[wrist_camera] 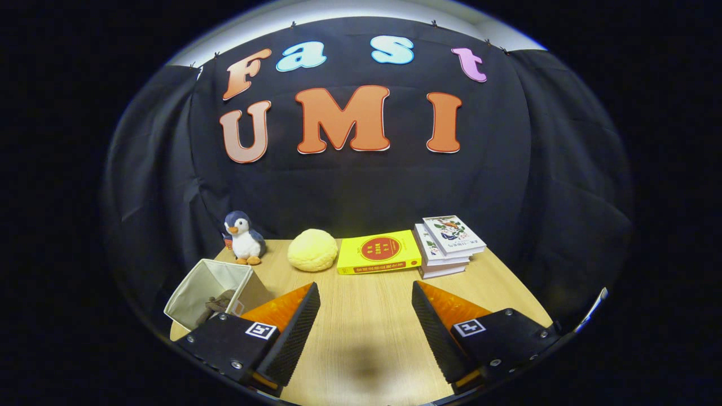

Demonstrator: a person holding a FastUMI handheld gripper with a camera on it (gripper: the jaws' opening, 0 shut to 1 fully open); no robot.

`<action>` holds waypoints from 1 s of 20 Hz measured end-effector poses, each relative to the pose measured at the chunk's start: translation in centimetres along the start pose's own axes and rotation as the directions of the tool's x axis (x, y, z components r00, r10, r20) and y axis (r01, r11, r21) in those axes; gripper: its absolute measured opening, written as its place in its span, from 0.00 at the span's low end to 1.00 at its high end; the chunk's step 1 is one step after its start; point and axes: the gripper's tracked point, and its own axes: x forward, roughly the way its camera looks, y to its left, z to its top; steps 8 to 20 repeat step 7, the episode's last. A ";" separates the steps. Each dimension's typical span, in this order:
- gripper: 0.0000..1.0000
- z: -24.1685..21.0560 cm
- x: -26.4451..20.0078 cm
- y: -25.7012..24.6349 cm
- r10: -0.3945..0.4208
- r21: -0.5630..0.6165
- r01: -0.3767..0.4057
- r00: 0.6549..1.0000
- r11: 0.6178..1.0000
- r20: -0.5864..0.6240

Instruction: Open the storage box then place both shoes into the box .Put the left shoe in first, then the right shoe, with the right side of both shoes facing outward in a uniform manner.

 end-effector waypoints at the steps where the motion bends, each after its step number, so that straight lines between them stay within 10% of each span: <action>1: 0.98 -0.2 -0.1 -0.3 0.002 0.000 -0.002 1.000 1.000 0.003; 20: 0.98 -0.4 -1.1 -1.1 0.011 0.040 -0.012 1.000 0.999 0.018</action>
